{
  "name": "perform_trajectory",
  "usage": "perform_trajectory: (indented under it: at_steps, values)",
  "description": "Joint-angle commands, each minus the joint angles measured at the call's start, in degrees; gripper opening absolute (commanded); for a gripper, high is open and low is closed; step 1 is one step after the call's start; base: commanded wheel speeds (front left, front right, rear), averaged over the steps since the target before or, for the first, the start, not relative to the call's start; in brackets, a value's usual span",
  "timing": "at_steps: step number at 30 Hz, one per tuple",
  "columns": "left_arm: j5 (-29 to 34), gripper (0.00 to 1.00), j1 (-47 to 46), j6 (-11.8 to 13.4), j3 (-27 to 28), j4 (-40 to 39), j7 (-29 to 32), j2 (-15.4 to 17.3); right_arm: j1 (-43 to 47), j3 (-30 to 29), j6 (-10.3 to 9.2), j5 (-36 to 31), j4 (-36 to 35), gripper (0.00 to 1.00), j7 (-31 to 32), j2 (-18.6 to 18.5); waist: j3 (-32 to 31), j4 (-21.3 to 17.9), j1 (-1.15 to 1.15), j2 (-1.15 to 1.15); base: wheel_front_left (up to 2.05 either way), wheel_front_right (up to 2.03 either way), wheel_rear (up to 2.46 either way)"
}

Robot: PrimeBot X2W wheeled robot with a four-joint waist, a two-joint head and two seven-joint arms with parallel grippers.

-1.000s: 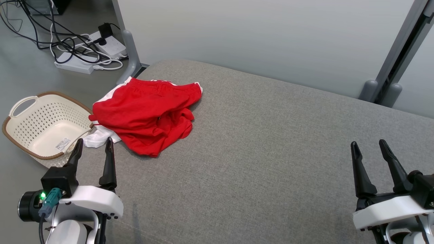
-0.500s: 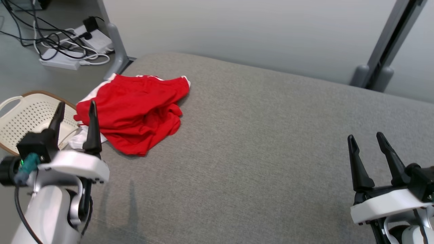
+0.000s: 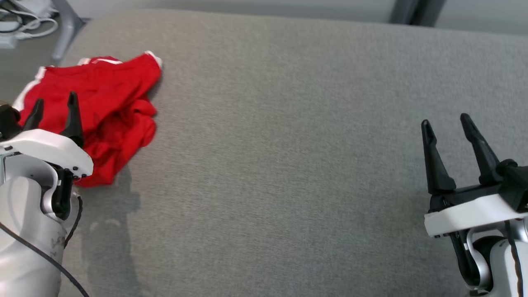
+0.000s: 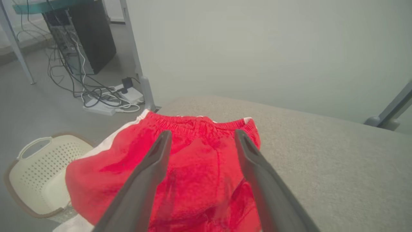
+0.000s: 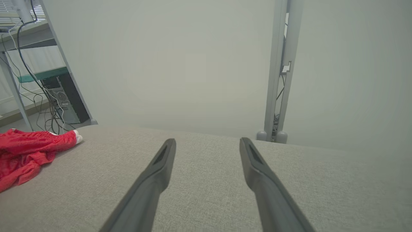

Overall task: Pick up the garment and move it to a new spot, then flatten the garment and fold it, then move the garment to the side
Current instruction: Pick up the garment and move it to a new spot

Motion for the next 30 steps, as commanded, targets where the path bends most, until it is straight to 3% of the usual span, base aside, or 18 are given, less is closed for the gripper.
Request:
perform_trajectory:
  at_steps: [1, 10, 11, 12, 13, 22, 30]
  values:
    - [-0.9, 1.0, -2.2, -0.9, 0.3, 2.8, 0.8, 0.5, -1.2, 0.1, 0.01, -0.4, -0.6, 1.0, 0.3, -0.3, 4.6, -3.7, 0.0, 0.0, 0.0, 0.0, 0.0]
    - [-3.9, 1.0, -9.8, -4.5, 0.7, 18.4, 5.4, 1.8, -3.2, 0.6, 0.01, -1.1, -0.7, 1.0, -0.2, -0.3, 8.6, -5.5, 0.0, 0.0, 0.0, 0.0, 0.0]
    - [-4.0, 0.72, -10.4, -4.6, 0.7, 19.4, 5.2, 1.9, -3.3, 0.6, 0.01, -1.0, -0.6, 1.0, -0.2, -0.3, 8.7, -5.5, 0.0, 0.0, 0.0, 0.0, 0.0]
    - [-4.1, 0.04, -11.0, -4.5, 0.9, 20.3, 4.6, 2.0, -3.3, 0.6, 0.01, -1.1, -0.5, 1.0, -0.2, -0.3, 8.9, -5.5, 0.0, 0.0, 0.0, 0.0, 0.0]
    - [-4.3, 0.0, -11.5, -4.6, 0.9, 21.3, 4.3, 2.0, -3.4, 0.6, 0.01, -1.2, -0.5, 1.0, -0.2, -0.3, 9.0, -5.4, 0.0, 0.0, 0.0, 0.0, 0.0]
    - [-3.1, 0.0, -15.8, -5.1, 1.0, 22.1, -7.3, 3.4, -3.6, 0.0, 0.01, -0.1, 0.0, 1.0, -0.1, -0.3, 7.3, -4.6, 0.0, 0.0, 0.0, 0.0, 0.0]
    - [-0.9, 0.0, -13.7, -3.9, 0.5, 15.8, -10.0, 3.6, -1.3, -0.6, 0.01, 1.5, 1.5, 1.0, -1.2, -0.3, 1.4, -4.5, 0.0, 0.0, 0.0, 0.0, 0.0]
